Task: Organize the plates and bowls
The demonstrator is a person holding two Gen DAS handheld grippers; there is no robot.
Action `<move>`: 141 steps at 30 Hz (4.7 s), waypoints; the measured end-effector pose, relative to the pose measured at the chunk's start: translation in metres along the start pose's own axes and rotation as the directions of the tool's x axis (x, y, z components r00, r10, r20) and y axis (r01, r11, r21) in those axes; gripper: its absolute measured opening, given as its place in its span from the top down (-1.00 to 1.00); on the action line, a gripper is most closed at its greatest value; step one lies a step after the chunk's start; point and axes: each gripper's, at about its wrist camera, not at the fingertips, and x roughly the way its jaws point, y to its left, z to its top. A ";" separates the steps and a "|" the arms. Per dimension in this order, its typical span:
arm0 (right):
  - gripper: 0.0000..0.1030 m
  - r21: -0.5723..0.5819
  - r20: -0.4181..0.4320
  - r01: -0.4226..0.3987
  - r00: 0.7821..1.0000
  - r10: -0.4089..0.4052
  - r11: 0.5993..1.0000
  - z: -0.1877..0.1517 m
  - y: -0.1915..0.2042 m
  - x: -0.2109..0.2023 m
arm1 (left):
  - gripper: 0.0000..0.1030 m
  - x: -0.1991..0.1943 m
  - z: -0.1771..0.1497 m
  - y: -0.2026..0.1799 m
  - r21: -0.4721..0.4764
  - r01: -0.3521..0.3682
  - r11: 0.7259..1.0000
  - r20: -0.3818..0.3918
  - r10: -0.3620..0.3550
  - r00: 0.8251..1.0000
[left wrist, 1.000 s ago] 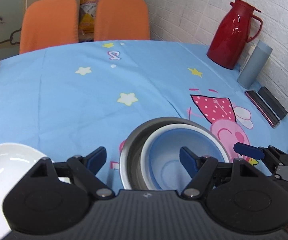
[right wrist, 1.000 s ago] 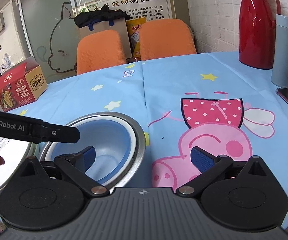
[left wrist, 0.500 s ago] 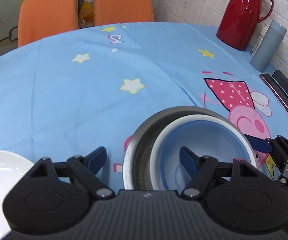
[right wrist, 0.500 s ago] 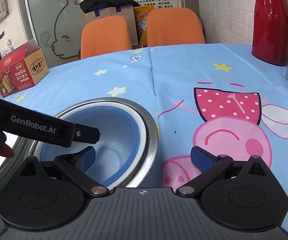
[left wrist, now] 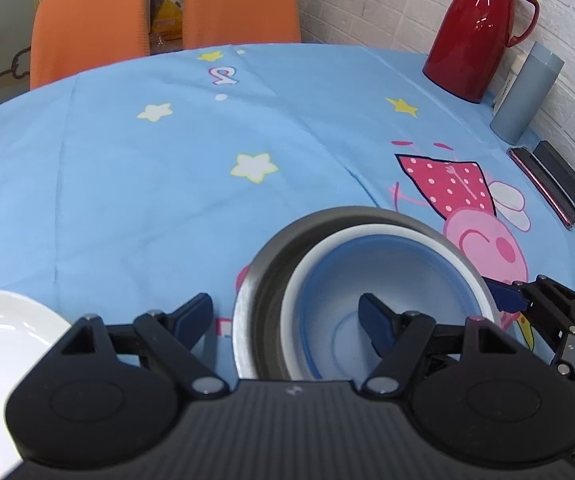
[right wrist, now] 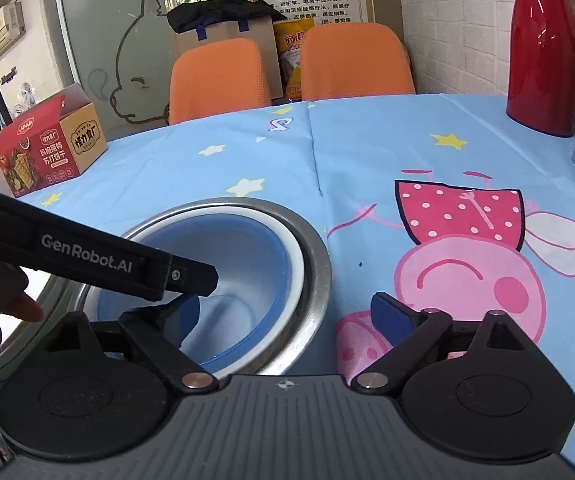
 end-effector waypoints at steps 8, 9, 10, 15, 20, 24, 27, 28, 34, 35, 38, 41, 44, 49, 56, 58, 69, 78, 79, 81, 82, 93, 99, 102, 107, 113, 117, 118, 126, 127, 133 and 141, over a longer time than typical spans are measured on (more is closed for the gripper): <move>-1.00 0.025 0.013 -0.016 1.000 0.016 1.000 -0.002 0.000 0.001 | -0.18 0.001 -0.006 0.000 -0.016 0.031 0.999 0.009 -0.031 0.999; -1.00 0.019 0.023 -0.008 1.000 0.008 1.000 -0.003 0.001 0.001 | 0.02 0.001 -0.007 -0.001 -0.015 0.032 0.999 0.015 -0.032 0.999; -0.96 0.011 0.031 -0.002 1.000 0.001 1.000 -0.005 0.003 0.001 | 0.11 0.000 -0.008 -0.002 -0.018 0.031 0.999 0.022 -0.031 0.999; -0.64 0.031 0.059 -0.013 0.998 0.011 0.999 -0.009 0.013 0.002 | 0.21 -0.001 -0.009 -0.005 -0.095 0.004 0.995 0.041 0.000 0.999; -0.66 0.040 0.060 0.020 0.998 -0.022 0.999 -0.001 0.010 -0.006 | 0.22 -0.004 -0.004 -0.012 -0.120 0.033 0.992 0.043 -0.028 0.999; -0.66 0.025 0.093 0.062 0.994 -0.064 0.998 0.007 0.008 -0.019 | 0.22 -0.012 0.005 -0.022 -0.114 0.069 0.991 0.076 -0.060 0.995; -0.66 0.022 0.108 0.077 0.991 -0.079 0.997 0.012 0.006 -0.027 | 0.22 -0.018 0.007 -0.026 -0.119 0.085 0.989 0.095 -0.074 0.993; -0.66 0.016 0.111 0.081 0.990 -0.083 0.997 0.013 0.008 -0.029 | 0.22 -0.022 0.007 -0.025 -0.121 0.088 0.989 0.101 -0.076 0.992; -0.67 -0.043 0.143 0.036 0.989 -0.030 0.998 0.024 0.040 -0.034 | 0.22 -0.061 -0.001 0.002 -0.158 0.053 0.986 0.169 -0.026 0.985; -0.67 -0.057 0.149 0.015 0.989 -0.007 0.998 0.026 0.050 -0.034 | 0.22 -0.071 -0.004 0.012 -0.168 0.035 0.985 0.185 -0.004 0.983; -0.68 -0.103 0.154 -0.061 0.985 0.076 0.993 0.031 0.085 -0.027 | 0.22 -0.099 -0.016 0.041 -0.204 -0.046 0.978 0.215 0.091 0.972; -0.72 -0.150 0.124 -0.155 0.977 0.174 0.977 0.029 0.122 -0.015 | 0.22 -0.121 -0.035 0.073 -0.264 -0.138 0.954 0.221 0.199 0.955; -1.00 -0.170 0.054 -0.268 0.958 0.281 0.948 0.022 0.153 -0.001 | 0.08 -0.132 -0.054 0.100 -0.317 -0.179 0.931 0.203 0.251 0.946; -1.00 -0.212 -0.006 -0.287 0.956 0.292 0.934 0.016 0.177 0.014 | 0.04 -0.122 -0.072 0.127 -0.366 -0.177 0.914 0.159 0.248 0.956; -1.00 -0.243 -0.028 -0.274 0.961 0.276 0.930 0.012 0.186 0.022 | 0.01 -0.124 -0.084 0.146 -0.391 -0.124 0.912 0.192 0.213 0.958; -1.00 -0.259 -0.024 -0.256 0.966 0.259 0.931 0.012 0.190 0.025 | -0.01 -0.125 -0.085 0.147 -0.390 -0.120 0.913 0.204 0.213 0.955; -1.00 -0.288 -0.002 -0.249 0.966 0.259 0.925 0.016 0.191 0.029 | -0.26 -0.136 -0.085 0.152 -0.392 -0.096 0.915 0.259 0.210 0.943; -1.00 -0.248 0.067 -0.191 0.975 0.214 0.950 0.030 0.174 0.025 | -0.33 -0.151 -0.084 0.156 -0.414 -0.091 0.906 0.304 0.232 0.924; -1.00 -0.240 0.071 -0.192 0.974 0.214 0.952 0.029 0.169 0.022 | -0.34 -0.152 -0.085 0.157 -0.415 -0.097 0.905 0.301 0.237 0.924; -1.00 -0.216 0.079 -0.187 0.975 0.208 0.958 0.028 0.157 0.014 | -0.39 -0.153 -0.086 0.157 -0.414 -0.101 0.905 0.301 0.241 0.923; -1.00 -0.194 0.085 -0.179 0.977 0.198 0.965 0.027 0.150 0.010 | -0.40 -0.153 -0.087 0.156 -0.417 -0.104 0.903 0.300 0.245 0.922; -1.00 -0.086 0.105 -0.109 0.987 0.118 0.990 0.022 0.105 -0.011 | -0.42 -0.155 -0.085 0.123 -0.397 -0.096 0.913 0.301 0.228 0.926; -1.00 -0.090 0.101 -0.114 0.987 0.123 0.989 0.015 0.093 -0.020 | -0.42 -0.155 -0.082 0.090 -0.382 -0.144 0.913 0.304 0.272 0.913; -1.00 -0.085 0.094 -0.123 0.987 0.130 0.989 0.013 0.080 -0.021 | -0.43 -0.152 -0.076 0.069 -0.362 -0.163 0.918 0.309 0.283 0.908; -1.00 -0.023 0.081 -0.147 0.986 0.149 0.989 0.015 0.046 -0.012 | -0.44 -0.148 -0.064 0.043 -0.402 -0.141 0.905 0.347 0.293 0.891; -1.00 -0.001 0.038 -0.181 0.983 0.181 0.983 0.026 0.024 0.006 | -0.44 -0.143 -0.055 0.024 -0.413 -0.220 0.884 0.355 0.379 0.855; -1.00 -0.008 0.012 -0.202 0.979 0.202 0.979 0.030 0.023 0.014 | -0.44 -0.141 -0.064 0.026 -0.467 -0.278 0.840 0.299 0.446 0.844; -1.00 -0.009 0.009 -0.211 0.977 0.211 0.977 0.030 0.025 0.015 | -0.44 -0.144 -0.069 0.027 -0.479 -0.275 0.833 0.299 0.450 0.841; -1.00 -0.030 0.024 -0.173 0.985 0.173 0.985 0.031 0.054 -0.007 | -0.44 -0.181 -0.090 0.017 -0.471 -0.341 0.814 0.318 0.517 0.795; -1.00 -0.026 0.032 -0.166 0.986 0.166 0.986 0.028 0.055 -0.015 | -0.44 -0.185 -0.094 0.015 -0.463 -0.331 0.822 0.326 0.506 0.799; -1.00 0.028 0.101 -0.076 0.992 0.072 0.997 -0.009 0.056 -0.064 | -0.44 -0.193 -0.129 0.000 -0.383 -0.269 0.883 0.362 0.412 0.836; -1.00 0.057 0.108 0.015 0.994 -0.021 0.998 -0.062 0.058 -0.110 | -0.44 -0.184 -0.186 -0.017 -0.290 -0.274 0.917 0.344 0.367 0.864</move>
